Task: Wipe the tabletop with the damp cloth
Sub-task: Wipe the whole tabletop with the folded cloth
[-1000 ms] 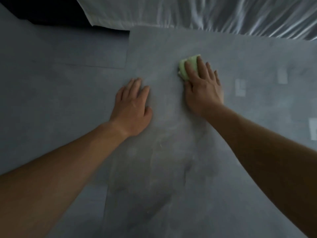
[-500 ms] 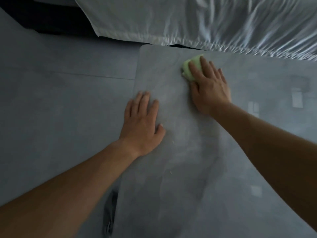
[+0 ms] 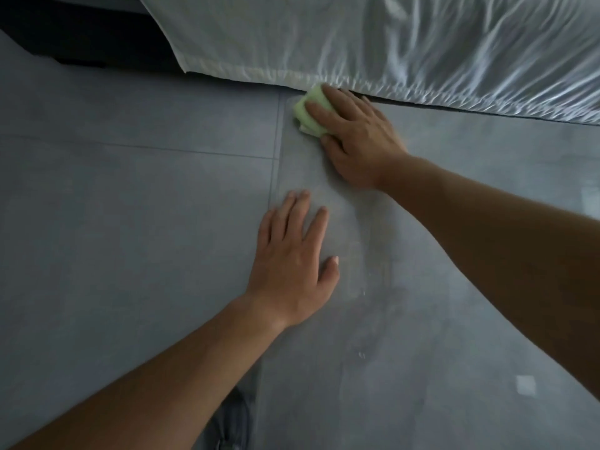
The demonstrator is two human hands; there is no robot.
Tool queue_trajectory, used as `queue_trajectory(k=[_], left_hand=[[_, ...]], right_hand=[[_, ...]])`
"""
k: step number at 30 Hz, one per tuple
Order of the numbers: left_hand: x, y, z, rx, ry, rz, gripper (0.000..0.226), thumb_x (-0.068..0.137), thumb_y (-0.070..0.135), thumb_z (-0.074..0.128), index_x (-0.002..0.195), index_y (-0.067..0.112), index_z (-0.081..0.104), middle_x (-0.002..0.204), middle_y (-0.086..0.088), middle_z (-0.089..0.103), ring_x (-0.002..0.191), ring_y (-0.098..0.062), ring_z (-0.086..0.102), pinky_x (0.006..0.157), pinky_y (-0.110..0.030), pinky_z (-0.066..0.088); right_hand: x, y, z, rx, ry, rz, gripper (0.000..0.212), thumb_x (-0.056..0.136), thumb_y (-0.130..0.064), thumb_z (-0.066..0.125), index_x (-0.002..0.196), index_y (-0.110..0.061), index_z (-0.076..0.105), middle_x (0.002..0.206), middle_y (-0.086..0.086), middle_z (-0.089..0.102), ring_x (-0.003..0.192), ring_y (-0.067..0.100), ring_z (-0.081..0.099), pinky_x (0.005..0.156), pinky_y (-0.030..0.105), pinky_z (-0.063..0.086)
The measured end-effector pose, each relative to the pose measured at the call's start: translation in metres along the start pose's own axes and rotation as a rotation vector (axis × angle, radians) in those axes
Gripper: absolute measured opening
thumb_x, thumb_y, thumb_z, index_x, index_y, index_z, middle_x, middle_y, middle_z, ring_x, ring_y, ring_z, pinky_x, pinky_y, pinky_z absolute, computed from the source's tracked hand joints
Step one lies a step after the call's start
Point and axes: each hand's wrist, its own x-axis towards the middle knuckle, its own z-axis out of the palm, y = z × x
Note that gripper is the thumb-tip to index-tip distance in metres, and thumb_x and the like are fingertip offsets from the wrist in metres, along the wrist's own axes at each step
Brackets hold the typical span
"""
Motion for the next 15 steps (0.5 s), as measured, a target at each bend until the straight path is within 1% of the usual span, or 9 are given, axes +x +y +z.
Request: queue_trajectory(k=[3,5,6,7,9,10,11,13,15], left_hand=[[-0.002,-0.001,0.003,-0.083,0.107,-0.023,0.059,0.089,0.035,0.052,0.136,0.000,0.043,0.153,-0.024,0.028,0.144,-0.039,0.023,0.118,-0.048,0.021],[-0.004,0.000,0.004,-0.066,0.127,-0.027,0.057,0.090,0.033,0.054,0.134,-0.002,0.043,0.151,-0.026,0.030,0.143,-0.040,0.025,0.117,-0.048,0.023],[-0.005,0.000,0.004,-0.037,0.118,-0.019,0.058,0.090,0.033,0.053,0.134,-0.002,0.044,0.151,-0.026,0.031,0.142,-0.041,0.026,0.117,-0.049,0.023],[-0.005,0.001,0.004,-0.009,0.105,-0.009,0.058,0.090,0.033,0.052,0.135,-0.002,0.044,0.151,-0.026,0.032,0.142,-0.041,0.026,0.117,-0.050,0.023],[-0.007,0.001,0.004,0.024,0.077,-0.002,0.061,0.091,0.034,0.050,0.138,-0.002,0.042,0.153,-0.026,0.029,0.144,-0.040,0.023,0.118,-0.051,0.020],[-0.009,0.001,0.003,0.032,0.068,-0.005,0.062,0.091,0.035,0.049,0.141,-0.001,0.040,0.154,-0.026,0.027,0.145,-0.040,0.021,0.119,-0.050,0.018],[-0.012,0.002,0.003,0.033,0.061,-0.013,0.063,0.091,0.035,0.048,0.142,-0.001,0.039,0.156,-0.026,0.025,0.146,-0.040,0.019,0.119,-0.051,0.017],[-0.020,0.004,0.003,0.038,0.042,-0.024,0.065,0.092,0.037,0.045,0.145,0.000,0.037,0.157,-0.026,0.021,0.147,-0.039,0.016,0.120,-0.051,0.016],[-0.028,0.005,0.004,0.056,0.020,-0.027,0.066,0.092,0.039,0.043,0.146,0.001,0.035,0.158,-0.026,0.020,0.148,-0.038,0.015,0.120,-0.051,0.015]], right_hand=[[-0.011,-0.008,0.004,-0.055,-0.046,-0.157,0.055,0.101,-0.038,0.035,0.155,-0.032,0.029,0.166,0.007,0.019,0.151,0.032,0.021,0.123,0.047,0.016],[-0.028,0.003,0.003,-0.090,-0.083,-0.252,0.055,0.101,-0.040,0.034,0.155,-0.032,0.030,0.166,0.007,0.020,0.150,0.032,0.023,0.122,0.048,0.017],[-0.033,0.012,0.001,-0.098,-0.086,-0.252,0.055,0.101,-0.040,0.034,0.156,-0.032,0.029,0.166,0.006,0.019,0.151,0.032,0.022,0.123,0.048,0.017],[-0.034,0.019,-0.002,-0.094,-0.074,-0.202,0.056,0.101,-0.041,0.033,0.156,-0.032,0.029,0.166,0.006,0.018,0.151,0.033,0.021,0.123,0.050,0.016],[-0.032,0.022,-0.005,-0.051,-0.039,-0.031,0.059,0.098,-0.041,0.033,0.156,-0.033,0.027,0.166,0.005,0.018,0.152,0.034,0.018,0.123,0.053,0.014],[-0.033,0.017,-0.005,-0.040,-0.023,0.024,0.060,0.097,-0.042,0.032,0.156,-0.033,0.027,0.166,0.005,0.018,0.152,0.034,0.017,0.123,0.054,0.014],[-0.039,0.009,-0.003,-0.047,-0.011,0.024,0.060,0.097,-0.042,0.031,0.156,-0.032,0.028,0.166,0.006,0.019,0.152,0.035,0.018,0.122,0.054,0.014],[-0.063,-0.004,0.003,-0.079,-0.014,-0.107,0.057,0.099,-0.043,0.031,0.155,-0.031,0.031,0.165,0.007,0.021,0.151,0.035,0.020,0.122,0.053,0.016],[-0.095,0.000,0.007,-0.102,-0.066,-0.239,0.054,0.103,-0.042,0.034,0.156,-0.032,0.030,0.166,0.005,0.018,0.152,0.032,0.018,0.123,0.052,0.017]])
